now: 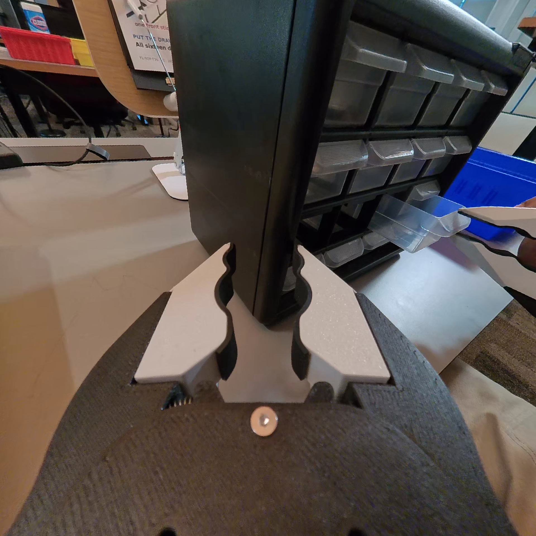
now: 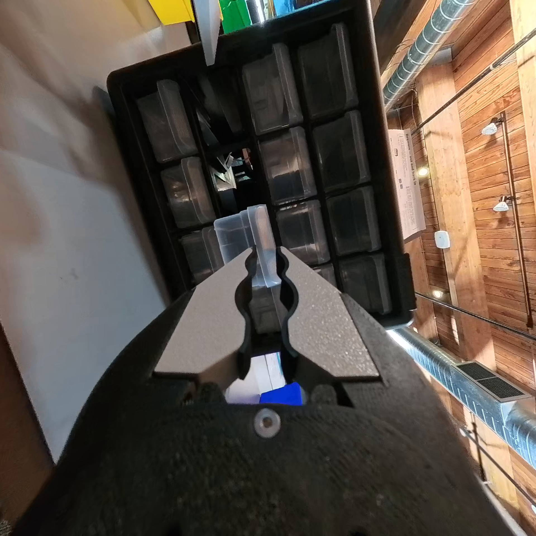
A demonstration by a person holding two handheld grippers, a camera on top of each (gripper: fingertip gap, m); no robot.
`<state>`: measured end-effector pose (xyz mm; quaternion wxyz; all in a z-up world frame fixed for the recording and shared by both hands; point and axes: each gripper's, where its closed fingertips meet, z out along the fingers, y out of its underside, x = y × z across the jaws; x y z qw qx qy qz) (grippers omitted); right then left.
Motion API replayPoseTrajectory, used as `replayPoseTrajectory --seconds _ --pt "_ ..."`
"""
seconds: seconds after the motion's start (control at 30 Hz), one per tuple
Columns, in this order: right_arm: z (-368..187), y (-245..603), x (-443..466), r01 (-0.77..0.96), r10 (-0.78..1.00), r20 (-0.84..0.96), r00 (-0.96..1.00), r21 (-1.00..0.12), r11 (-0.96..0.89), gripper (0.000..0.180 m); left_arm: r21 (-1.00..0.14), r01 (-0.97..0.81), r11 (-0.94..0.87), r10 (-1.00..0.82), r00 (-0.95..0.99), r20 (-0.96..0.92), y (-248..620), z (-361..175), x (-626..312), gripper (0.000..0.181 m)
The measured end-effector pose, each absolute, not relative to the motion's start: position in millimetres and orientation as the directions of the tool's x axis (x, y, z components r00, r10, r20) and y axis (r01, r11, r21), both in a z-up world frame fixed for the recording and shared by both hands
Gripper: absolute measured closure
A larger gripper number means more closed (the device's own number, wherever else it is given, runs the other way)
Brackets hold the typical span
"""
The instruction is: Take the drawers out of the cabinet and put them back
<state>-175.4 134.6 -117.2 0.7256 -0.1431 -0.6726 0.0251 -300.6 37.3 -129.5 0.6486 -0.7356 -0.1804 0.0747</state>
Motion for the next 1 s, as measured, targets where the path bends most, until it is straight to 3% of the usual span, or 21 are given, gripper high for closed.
replayPoseTrajectory --seconds 0.2,0.33,0.5,0.83,1.0 --pt "-115 134 -174 0.149 0.231 0.967 0.111 -0.246 0.958 0.16 -0.981 0.169 -0.092 0.362 0.924 0.125 37 -129 -301 0.145" --pt "-120 135 -175 0.176 0.272 0.958 0.091 -0.285 0.942 0.149 -0.981 0.172 -0.091 0.36 0.924 0.129 37 -129 -301 0.144" --pt "-124 131 -176 0.205 0.347 0.936 0.051 -0.35 0.914 0.148 -0.98 0.177 -0.089 0.358 0.924 0.134 37 -129 -301 0.144" --pt "-125 130 -176 0.238 0.676 0.723 -0.143 -0.638 0.732 0.136 -0.979 0.188 -0.084 0.352 0.924 0.147 37 -129 -301 0.143" --pt "-116 139 -178 0.242 0.766 0.619 -0.171 -0.727 0.642 0.144 -0.978 0.192 -0.083 0.35 0.924 0.152 37 -129 -302 0.142"
